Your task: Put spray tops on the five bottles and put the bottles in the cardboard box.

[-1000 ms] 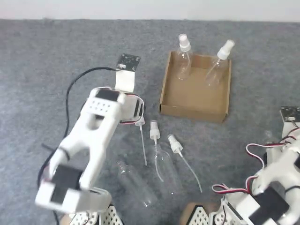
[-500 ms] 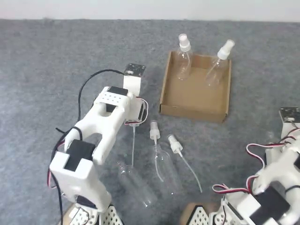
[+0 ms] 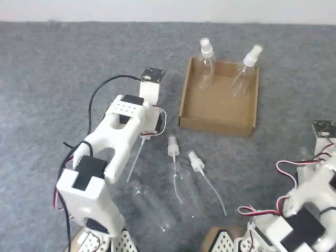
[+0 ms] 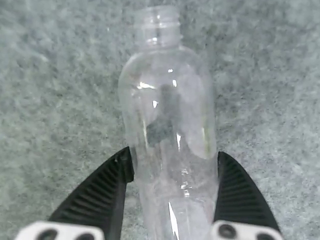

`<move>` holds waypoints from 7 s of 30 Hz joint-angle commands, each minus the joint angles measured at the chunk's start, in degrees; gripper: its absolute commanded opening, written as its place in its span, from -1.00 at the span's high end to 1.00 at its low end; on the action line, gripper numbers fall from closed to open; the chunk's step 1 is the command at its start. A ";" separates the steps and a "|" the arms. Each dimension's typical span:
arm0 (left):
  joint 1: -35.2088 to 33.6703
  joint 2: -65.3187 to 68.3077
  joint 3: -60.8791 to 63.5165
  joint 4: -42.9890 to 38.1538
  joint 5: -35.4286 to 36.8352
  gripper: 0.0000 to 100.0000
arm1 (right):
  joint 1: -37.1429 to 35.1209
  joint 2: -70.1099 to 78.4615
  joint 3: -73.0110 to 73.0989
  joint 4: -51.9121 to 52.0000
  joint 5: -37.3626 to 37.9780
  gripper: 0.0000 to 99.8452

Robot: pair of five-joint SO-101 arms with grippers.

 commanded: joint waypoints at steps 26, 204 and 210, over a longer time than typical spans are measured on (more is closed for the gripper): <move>-0.09 -13.19 -6.20 5.71 -0.97 0.98 | 1.19 -0.48 0.18 -0.13 0.62 0.64; -5.54 -79.82 11.03 -7.03 14.68 0.98 | -101.93 -36.00 20.40 -49.27 -43.08 0.99; -4.48 -79.82 15.34 -3.96 14.51 0.98 | -102.20 -36.00 23.21 -49.19 -42.81 0.99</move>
